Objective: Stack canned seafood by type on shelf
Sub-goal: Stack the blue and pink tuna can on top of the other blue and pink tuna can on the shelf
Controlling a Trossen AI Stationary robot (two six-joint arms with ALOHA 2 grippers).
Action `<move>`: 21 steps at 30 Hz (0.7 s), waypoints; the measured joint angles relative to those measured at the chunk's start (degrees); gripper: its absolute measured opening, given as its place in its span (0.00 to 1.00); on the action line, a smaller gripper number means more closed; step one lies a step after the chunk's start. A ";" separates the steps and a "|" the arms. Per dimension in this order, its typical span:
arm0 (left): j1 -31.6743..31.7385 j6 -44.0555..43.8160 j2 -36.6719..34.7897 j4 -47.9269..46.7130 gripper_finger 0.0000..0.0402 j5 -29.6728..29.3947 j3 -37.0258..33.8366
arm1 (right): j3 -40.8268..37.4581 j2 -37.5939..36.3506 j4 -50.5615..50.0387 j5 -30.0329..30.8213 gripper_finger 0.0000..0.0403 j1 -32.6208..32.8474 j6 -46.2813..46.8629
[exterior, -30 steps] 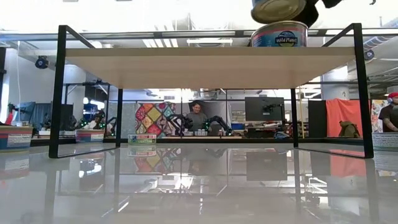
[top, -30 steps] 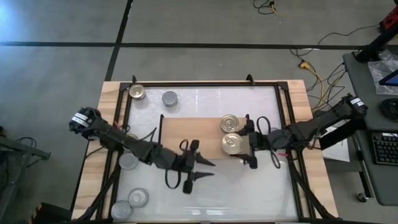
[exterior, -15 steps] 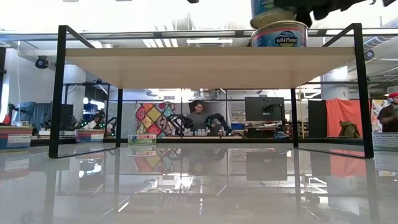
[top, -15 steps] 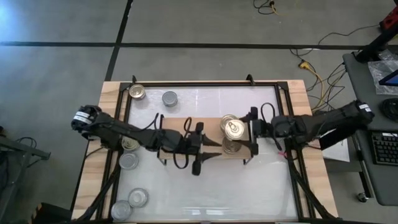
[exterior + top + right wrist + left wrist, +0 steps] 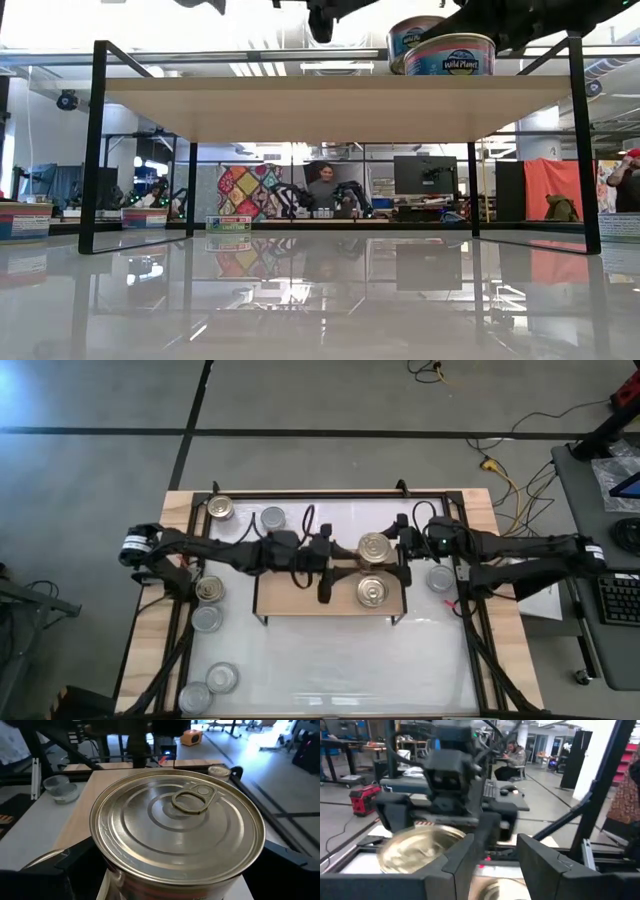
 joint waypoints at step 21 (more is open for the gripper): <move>3.79 6.81 11.16 -20.06 0.33 0.27 18.64 | 0.00 4.42 -0.88 -0.38 0.93 -0.31 -2.98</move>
